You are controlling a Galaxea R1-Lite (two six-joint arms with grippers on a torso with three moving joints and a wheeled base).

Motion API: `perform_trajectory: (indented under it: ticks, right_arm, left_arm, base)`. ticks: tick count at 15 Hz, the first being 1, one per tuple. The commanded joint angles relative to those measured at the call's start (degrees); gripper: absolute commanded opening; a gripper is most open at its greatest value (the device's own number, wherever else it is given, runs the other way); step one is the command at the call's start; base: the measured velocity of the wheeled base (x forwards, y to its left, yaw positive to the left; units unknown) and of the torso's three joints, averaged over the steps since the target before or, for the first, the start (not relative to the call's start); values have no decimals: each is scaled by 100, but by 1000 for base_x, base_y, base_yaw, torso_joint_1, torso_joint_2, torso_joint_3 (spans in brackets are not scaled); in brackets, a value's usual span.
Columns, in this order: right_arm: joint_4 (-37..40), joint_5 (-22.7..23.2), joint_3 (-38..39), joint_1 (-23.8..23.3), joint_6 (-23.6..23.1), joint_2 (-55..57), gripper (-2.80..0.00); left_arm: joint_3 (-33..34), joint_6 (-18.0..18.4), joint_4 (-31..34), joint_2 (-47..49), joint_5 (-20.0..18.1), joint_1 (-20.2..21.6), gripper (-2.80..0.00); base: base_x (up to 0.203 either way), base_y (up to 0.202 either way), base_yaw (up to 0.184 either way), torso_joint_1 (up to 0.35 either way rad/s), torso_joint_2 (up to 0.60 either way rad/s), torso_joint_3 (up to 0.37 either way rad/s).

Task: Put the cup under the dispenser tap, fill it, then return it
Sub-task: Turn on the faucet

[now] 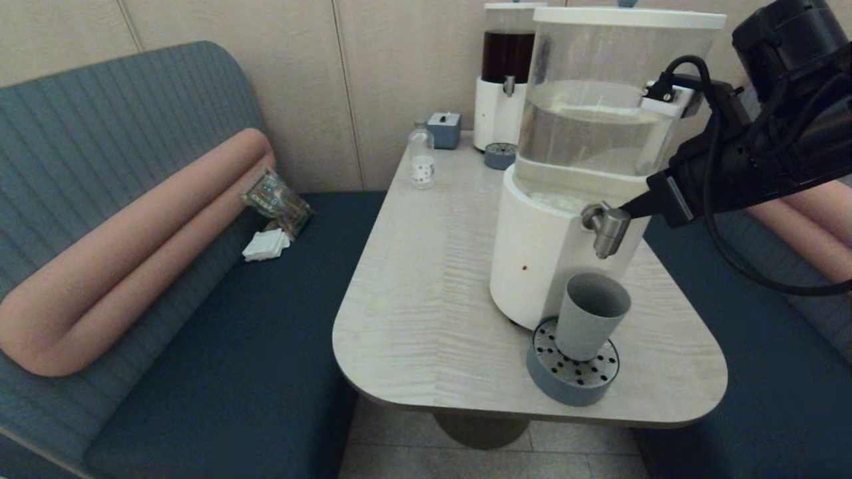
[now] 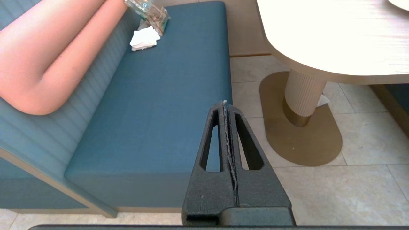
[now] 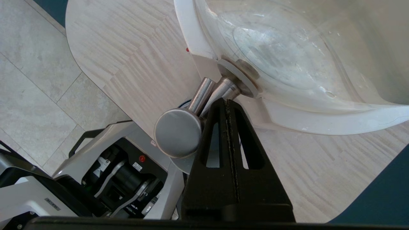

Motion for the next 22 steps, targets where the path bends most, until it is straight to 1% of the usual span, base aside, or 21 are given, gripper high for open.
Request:
perform_trajectory:
  ticks: [1,5,8,12,14,16,18,19,22]
  right_arm:
    - [7,-12,11,-15,-4,-12,-280]
    - [-155,-12,28,-36,-4,6,-280]
    - [-138,-21,60,-36,-35,-52,-280]
    - [-156,-21,230,-36,-317,-126,-280]
    - [-153,-12,256,-10,-531,-116,-280]
    - [-160,-12,228,-1,-624,-81,-280]
    - [-164,-12,196,-1,-815,-36,-280]
    - [-235,-15,195,-1,-907,-12,-280]
    - [-477,-21,186,8,-988,6,-280]
  left_arm:
    - [-2,2,0,1,0,0,-280]
    - [-2,2,0,1,0,0,-280]
    - [-2,2,0,2,3,0,-280]
    - [-2,2,0,1,0,0,-280]
    - [-2,2,0,1,8,0,-280]
    - [-2,2,0,1,0,0,-280]
    - [-2,2,0,1,0,0,-280]
    - [-2,2,0,9,0,0,-280]
    - [-2,2,0,9,0,0,-280]
  base:
    - [0,0,0,0,0,0]
    - [0,0,0,0,0,0]
    - [0,0,0,0,0,0]
    - [0,0,0,0,0,0]
    - [0,0,0,0,0,0]
    - [0,0,0,0,0,0]
    - [0,0,0,0,0,0]
    - [0,0,0,0,0,0]
    - [0,0,0,0,0,0]
